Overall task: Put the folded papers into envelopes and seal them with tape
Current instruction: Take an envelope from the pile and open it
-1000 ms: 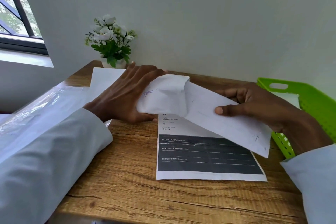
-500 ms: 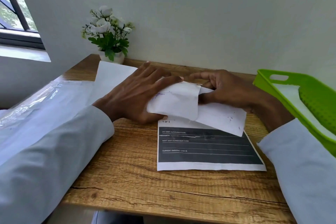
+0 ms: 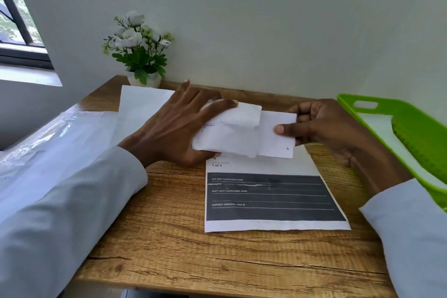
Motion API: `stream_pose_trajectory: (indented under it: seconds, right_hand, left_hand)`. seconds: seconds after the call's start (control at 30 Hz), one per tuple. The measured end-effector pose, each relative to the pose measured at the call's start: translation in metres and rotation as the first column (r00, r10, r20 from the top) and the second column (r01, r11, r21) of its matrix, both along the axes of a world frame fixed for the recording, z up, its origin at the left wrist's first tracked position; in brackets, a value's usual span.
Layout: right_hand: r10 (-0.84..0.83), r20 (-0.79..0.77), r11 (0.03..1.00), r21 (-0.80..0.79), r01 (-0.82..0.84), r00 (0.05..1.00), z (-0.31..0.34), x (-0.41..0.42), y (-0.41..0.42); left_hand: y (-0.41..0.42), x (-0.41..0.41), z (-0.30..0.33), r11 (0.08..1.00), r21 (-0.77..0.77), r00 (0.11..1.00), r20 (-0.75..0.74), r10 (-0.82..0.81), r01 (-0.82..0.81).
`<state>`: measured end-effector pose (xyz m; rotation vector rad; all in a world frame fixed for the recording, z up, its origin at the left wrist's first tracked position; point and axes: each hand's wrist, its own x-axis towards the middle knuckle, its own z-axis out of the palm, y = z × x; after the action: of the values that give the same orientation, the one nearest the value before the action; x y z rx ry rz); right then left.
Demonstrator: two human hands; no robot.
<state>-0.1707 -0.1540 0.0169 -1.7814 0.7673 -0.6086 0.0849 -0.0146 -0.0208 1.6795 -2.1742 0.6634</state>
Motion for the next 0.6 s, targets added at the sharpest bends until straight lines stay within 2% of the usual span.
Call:
stream_pose_trajectory:
  seconds: [0.13, 0.3, 0.6]
  right_hand:
    - [0.01, 0.101, 0.999, 0.037, -0.013, 0.995, -0.011, 0.019, 0.014]
    - [0.013, 0.099, 0.999, 0.03, -0.016, 0.995, -0.009, 0.008, 0.009]
    - [-0.01, 0.159, 0.999, 0.036, 0.004, 0.987, -0.026, 0.032, 0.02]
  left_hand:
    - [-0.002, -0.004, -0.002, 1.0, 0.012, 1.0, 0.02, 0.012, -0.013]
    - [0.0, 0.002, -0.001, 0.999, -0.006, 0.999, -0.013, 0.034, -0.034]
    - [-0.002, -0.011, 0.0, 1.0, -0.021, 0.999, 0.029, 0.02, -0.019]
